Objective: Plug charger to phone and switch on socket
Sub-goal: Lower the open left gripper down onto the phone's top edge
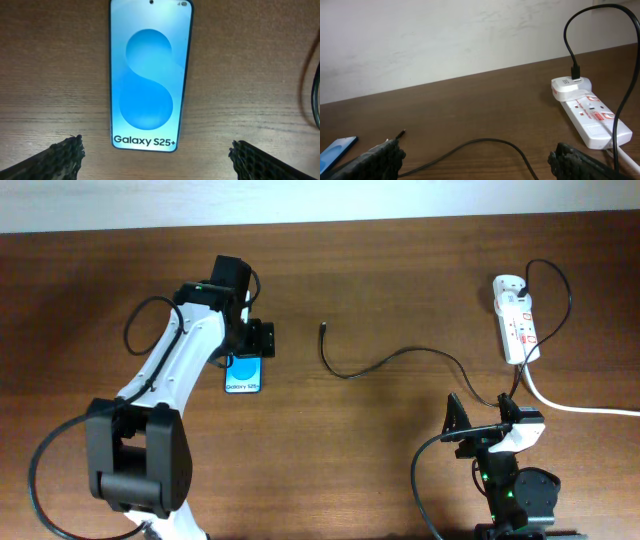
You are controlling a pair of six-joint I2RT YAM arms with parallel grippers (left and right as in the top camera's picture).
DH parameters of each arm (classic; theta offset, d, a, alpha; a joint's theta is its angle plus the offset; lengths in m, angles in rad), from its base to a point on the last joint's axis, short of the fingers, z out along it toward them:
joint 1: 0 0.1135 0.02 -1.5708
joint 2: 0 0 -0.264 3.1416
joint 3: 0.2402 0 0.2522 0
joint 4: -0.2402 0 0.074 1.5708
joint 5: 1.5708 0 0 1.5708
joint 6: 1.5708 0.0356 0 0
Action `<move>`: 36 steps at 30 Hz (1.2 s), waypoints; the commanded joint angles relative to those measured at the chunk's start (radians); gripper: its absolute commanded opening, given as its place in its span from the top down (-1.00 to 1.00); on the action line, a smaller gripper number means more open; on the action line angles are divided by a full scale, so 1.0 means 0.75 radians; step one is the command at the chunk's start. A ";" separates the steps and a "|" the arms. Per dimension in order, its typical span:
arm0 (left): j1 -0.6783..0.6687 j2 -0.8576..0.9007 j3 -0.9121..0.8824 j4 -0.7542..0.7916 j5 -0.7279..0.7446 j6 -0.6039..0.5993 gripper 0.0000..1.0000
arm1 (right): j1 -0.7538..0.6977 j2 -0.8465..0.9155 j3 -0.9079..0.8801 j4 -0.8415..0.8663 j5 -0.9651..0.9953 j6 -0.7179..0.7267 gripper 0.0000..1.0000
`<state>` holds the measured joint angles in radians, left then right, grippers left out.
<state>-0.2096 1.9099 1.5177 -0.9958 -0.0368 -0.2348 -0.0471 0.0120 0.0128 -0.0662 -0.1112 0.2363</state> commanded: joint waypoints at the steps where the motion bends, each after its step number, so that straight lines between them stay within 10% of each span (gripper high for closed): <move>1: -0.003 0.009 0.021 0.018 -0.047 -0.036 -0.99 | -0.008 -0.010 -0.010 0.002 -0.016 0.011 -0.97; 36: -0.003 0.010 0.023 0.010 -0.001 0.037 -0.99 | -0.008 -0.010 -0.010 0.002 -0.016 0.011 -0.97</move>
<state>-0.2096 1.9099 1.5177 -0.9836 -0.0517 -0.2276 -0.0471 0.0120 0.0128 -0.0662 -0.1112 0.2363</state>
